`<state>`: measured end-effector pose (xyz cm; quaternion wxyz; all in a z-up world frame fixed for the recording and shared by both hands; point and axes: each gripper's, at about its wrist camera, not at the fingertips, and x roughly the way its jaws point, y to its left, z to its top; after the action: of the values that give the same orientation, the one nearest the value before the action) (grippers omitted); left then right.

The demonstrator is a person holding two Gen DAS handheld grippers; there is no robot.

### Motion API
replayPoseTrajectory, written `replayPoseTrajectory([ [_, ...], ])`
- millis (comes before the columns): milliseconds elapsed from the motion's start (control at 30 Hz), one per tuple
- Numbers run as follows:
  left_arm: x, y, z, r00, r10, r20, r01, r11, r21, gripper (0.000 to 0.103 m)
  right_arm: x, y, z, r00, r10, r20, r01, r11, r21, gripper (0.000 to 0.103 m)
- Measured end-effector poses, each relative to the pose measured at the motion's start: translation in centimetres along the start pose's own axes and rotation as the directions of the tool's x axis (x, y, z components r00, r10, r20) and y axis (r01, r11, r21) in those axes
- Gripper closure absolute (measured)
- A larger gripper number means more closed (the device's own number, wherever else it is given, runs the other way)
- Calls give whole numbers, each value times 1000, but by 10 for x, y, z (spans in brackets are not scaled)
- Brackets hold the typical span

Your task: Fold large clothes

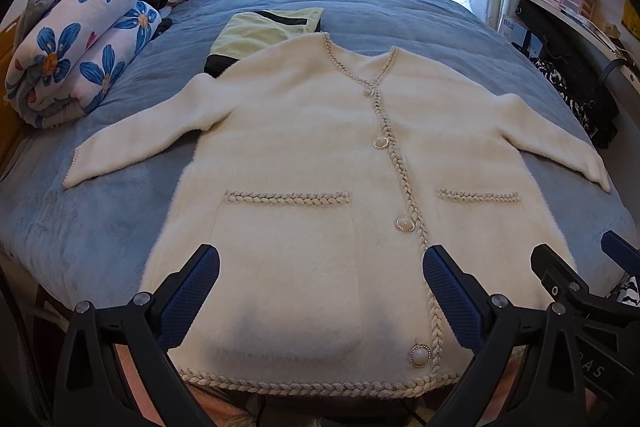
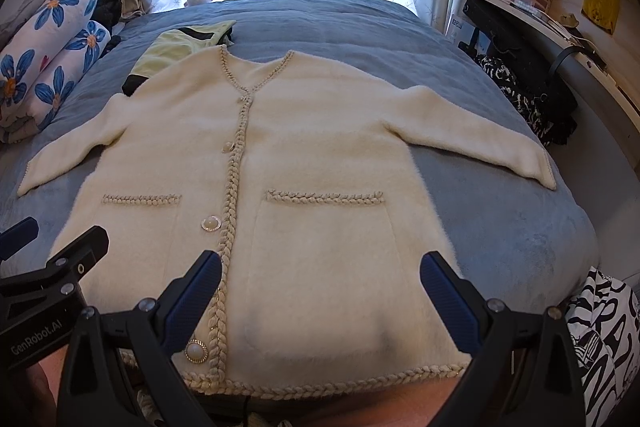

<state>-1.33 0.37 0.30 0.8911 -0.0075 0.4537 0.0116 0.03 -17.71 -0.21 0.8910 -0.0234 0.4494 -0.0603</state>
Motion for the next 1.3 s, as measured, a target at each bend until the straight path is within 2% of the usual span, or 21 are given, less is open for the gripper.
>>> replayPoseTrajectory([
  [1300,-1,1,-8,1000,5,-23,-4,1000,11,2,7,-2,-7,1000,15,-22,-15,1000,16,3],
])
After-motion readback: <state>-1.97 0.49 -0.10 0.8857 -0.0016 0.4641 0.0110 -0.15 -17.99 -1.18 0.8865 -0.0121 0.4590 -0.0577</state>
